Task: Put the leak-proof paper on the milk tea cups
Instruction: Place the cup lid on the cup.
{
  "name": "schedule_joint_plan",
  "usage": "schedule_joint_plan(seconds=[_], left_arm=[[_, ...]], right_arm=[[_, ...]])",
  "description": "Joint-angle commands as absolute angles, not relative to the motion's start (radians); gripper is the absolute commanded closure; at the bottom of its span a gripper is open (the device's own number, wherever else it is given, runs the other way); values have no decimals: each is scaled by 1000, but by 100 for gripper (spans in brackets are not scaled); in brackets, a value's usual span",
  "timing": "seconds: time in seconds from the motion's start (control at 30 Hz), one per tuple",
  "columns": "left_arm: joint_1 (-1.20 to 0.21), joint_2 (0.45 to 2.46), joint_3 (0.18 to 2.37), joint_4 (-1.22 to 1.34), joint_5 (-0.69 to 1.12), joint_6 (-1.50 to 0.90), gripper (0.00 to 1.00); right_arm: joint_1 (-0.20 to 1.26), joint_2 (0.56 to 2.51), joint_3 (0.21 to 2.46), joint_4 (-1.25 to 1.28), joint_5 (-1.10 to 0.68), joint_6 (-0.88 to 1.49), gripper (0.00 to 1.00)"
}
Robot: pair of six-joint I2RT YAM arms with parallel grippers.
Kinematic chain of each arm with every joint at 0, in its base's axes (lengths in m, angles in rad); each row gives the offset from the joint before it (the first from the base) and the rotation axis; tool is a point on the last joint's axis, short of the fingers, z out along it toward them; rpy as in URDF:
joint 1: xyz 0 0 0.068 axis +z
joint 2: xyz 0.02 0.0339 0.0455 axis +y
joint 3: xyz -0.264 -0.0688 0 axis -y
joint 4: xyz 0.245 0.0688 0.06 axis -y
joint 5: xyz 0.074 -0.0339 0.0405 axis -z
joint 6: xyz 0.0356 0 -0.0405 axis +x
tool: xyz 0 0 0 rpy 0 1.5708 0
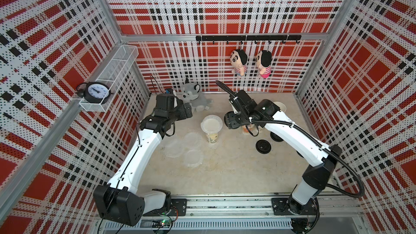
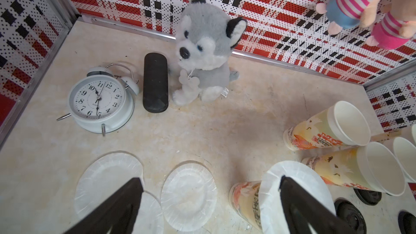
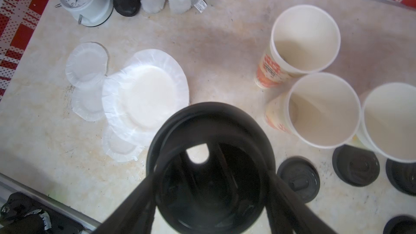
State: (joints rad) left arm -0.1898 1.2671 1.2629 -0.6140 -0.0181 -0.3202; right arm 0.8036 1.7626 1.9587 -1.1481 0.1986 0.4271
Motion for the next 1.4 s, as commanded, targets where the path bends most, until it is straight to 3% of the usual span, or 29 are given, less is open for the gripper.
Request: schedule_joint_plan(seconds=[0.0,0.23,1.37], left_arm=[[-165,1243,1247,-611,-2,-314,1],[-75,1226,1221,-612,32,-321,0],[-37,1220,1194,-607,56,-310,0]], right_arm=[[828,1886,2118,-1278,177,331,25],[861,2087,2364,-1352,163,260,26],[893,2265,2490,-1344,117,202,25]])
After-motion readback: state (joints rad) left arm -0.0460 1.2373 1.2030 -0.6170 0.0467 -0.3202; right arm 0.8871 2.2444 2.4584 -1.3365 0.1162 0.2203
